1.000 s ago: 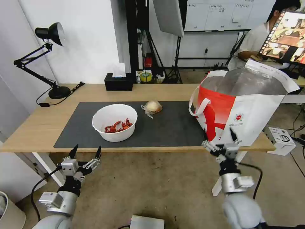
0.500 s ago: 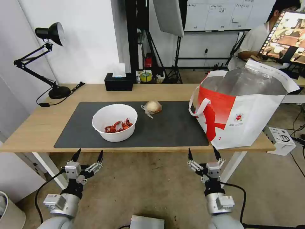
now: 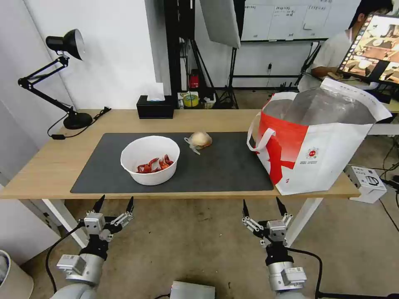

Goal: Pick up the trash from the table and place it into the takeout bag.

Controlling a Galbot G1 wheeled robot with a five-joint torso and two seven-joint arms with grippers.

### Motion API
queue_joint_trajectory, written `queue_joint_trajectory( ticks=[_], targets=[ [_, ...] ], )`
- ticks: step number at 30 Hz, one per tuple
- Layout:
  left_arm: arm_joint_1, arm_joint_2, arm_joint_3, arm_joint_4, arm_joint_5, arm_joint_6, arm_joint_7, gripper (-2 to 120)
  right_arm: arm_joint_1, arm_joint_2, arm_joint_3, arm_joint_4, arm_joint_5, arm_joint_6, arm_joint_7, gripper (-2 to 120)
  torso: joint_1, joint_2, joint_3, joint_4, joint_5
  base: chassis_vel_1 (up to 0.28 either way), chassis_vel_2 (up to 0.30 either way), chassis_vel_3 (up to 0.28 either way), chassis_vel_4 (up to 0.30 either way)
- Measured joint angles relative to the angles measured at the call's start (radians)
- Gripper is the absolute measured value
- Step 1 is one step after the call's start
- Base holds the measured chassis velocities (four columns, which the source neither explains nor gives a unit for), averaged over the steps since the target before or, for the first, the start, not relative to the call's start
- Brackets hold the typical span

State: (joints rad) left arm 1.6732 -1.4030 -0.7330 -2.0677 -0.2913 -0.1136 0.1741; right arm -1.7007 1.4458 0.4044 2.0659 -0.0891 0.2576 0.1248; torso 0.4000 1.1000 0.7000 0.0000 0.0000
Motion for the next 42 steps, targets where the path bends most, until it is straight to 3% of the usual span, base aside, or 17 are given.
queue_joint_trajectory(
  ticks=[12,23,36,42],
  targets=[
    [0.007,-0.010,-0.005,-0.001,0.012,-0.001,0.001,100,0.036,-0.027,-0.030,-0.037,0.040,0.001,0.001,100,0.000,0.000,0.000,-0.0001,0.0000,0.000,0.000,0.000,0.000],
    [0.048,-0.035,0.000,-0.055,0.028,-0.008,0.004,100,0.288,-0.126,-0.148,-0.143,0.241,-0.065,0.021,100,0.000,0.000,0.000,0.0000,0.0000,0.000,0.000,0.000,0.000],
    [0.135,-0.081,-0.018,-0.102,0.049,-0.073,0.006,100,0.428,-0.185,-0.237,-0.174,0.317,-0.116,0.047,100,0.000,0.000,0.000,-0.0001,0.0001,0.000,0.000,0.000,0.000],
    [0.093,-0.084,-0.002,-0.091,0.057,-0.047,0.019,100,0.653,-0.221,-0.299,-0.273,0.418,-0.170,0.088,100,0.000,0.000,0.000,-0.0001,0.0000,0.000,0.000,0.000,0.000]
  ],
)
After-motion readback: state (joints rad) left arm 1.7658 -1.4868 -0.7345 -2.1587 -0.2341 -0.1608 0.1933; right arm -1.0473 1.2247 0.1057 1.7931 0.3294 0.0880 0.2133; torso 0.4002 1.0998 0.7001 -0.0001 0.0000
